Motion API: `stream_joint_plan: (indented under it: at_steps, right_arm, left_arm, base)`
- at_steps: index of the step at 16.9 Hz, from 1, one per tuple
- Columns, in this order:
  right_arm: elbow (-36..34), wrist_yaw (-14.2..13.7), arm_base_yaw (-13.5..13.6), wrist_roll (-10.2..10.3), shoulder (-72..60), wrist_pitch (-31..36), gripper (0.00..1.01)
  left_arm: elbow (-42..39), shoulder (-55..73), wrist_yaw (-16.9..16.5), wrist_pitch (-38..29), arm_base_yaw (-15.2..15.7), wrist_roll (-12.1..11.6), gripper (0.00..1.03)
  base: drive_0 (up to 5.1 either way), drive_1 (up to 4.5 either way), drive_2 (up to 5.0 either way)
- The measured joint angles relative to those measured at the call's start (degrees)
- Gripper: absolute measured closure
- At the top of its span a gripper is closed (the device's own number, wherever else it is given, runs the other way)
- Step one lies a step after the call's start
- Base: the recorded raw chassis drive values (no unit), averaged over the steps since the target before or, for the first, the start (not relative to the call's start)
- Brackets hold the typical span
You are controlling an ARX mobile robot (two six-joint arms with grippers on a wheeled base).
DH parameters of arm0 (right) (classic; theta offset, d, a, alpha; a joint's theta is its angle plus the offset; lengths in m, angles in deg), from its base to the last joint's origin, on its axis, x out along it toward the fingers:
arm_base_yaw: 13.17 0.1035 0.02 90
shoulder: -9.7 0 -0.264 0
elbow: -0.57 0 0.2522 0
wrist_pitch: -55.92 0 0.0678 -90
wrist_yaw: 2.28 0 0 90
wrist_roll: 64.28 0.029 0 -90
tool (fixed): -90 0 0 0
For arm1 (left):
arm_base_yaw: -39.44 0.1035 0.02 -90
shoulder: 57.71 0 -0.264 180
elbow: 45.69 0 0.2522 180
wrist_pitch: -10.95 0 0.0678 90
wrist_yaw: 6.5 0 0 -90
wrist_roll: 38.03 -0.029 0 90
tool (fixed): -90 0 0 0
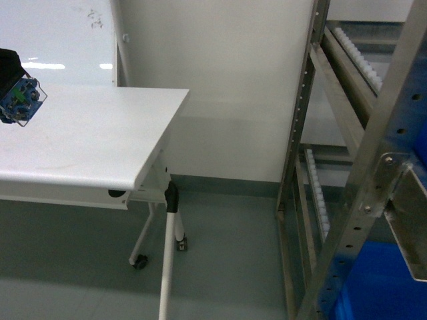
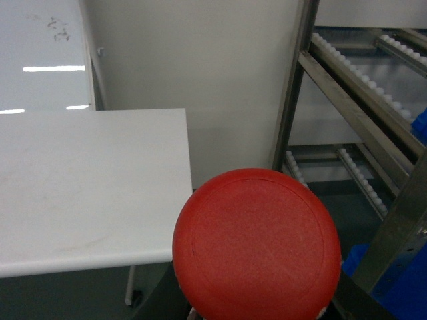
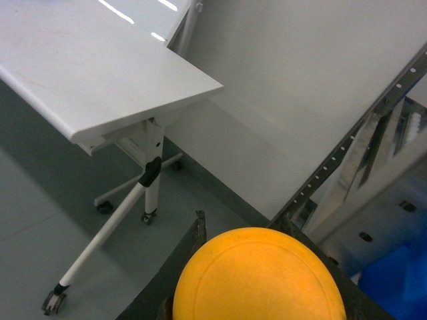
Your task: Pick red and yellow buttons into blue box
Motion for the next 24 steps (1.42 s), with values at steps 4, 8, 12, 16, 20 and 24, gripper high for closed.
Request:
stream_joint_plan:
  at_steps: [4, 8, 12, 16, 20, 24]
  right_arm:
    - [0.0, -0.13, -0.04, 0.0, 0.07, 0.02, 0.72]
    - [0.0, 0.02, 0.0, 0.0, -0.02, 0.04, 0.72]
    - [0.0, 0.02, 0.0, 0.0, 0.04, 0.09, 0.72]
    - [0.0, 0.02, 0.0, 0.0, 0.0, 0.0, 0.72]
    - [0.0, 0.0, 0.02, 0.0, 0.04, 0.09, 0.72]
    - [0.0, 0.02, 0.0, -0.02, 0.0, -0.02, 0.72]
  left_arm:
    - [0.0, 0.07, 0.09, -0.11, 0.0, 0.02, 0.79]
    - [0.0, -0.02, 0.04, -0.11, 0.0, 0.02, 0.79]
    - [0.0, 0.11, 0.04, -0.02, 0.0, 0.02, 0.79]
    - [0.0, 0.0, 0.02, -0.02, 0.0, 0.02, 0.79]
    - [0.0, -0.02, 0.04, -0.09, 0.0, 0.02, 0.79]
    - [0.0, 0.0, -0.04, -0.09, -0.02, 0.02, 0.79]
  base:
    - [4.9, -3.41, -1.2]
    - [4.8, -3.56, -1.3]
    - [4.8, -3.27, -1.3]
    - [4.7, -3.19, -1.3]
    - [4.8, -3.12, -1.3]
    - [4.8, -3.06, -1.2]
